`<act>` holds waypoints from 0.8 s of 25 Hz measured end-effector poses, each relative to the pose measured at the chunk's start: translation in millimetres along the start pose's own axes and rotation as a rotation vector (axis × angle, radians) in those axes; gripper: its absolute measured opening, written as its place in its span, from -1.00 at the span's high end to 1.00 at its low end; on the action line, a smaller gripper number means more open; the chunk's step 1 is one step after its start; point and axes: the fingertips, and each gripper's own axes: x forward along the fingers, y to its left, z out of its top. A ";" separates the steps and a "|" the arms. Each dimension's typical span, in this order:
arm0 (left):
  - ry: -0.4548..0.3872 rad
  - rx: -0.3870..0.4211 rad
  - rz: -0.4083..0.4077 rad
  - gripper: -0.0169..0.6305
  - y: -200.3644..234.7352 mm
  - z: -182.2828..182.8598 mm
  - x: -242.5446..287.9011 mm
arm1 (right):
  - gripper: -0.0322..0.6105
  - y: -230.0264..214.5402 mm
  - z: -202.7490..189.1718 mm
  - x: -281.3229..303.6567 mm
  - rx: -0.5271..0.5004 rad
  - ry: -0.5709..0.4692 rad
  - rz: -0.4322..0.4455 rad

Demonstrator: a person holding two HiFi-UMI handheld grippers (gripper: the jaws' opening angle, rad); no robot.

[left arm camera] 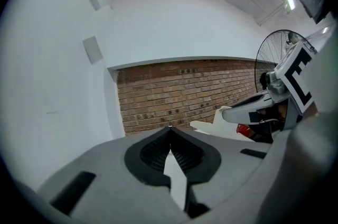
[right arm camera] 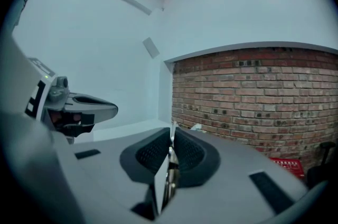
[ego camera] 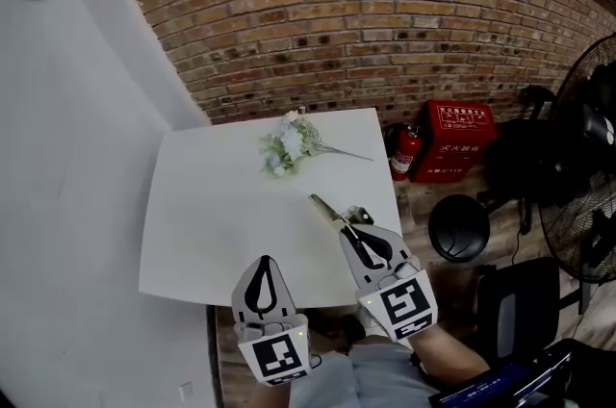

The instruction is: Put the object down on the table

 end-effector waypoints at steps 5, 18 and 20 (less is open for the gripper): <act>0.010 -0.011 -0.026 0.92 14.2 -7.2 23.3 | 0.81 -6.1 -2.0 28.2 0.001 0.019 -0.026; 0.037 0.002 -0.066 0.92 53.3 -25.5 81.6 | 0.80 -12.1 -18.6 88.1 0.020 0.082 -0.050; 0.068 -0.015 -0.074 0.92 53.2 -31.0 89.1 | 0.80 -14.9 -26.2 93.5 0.031 0.101 -0.051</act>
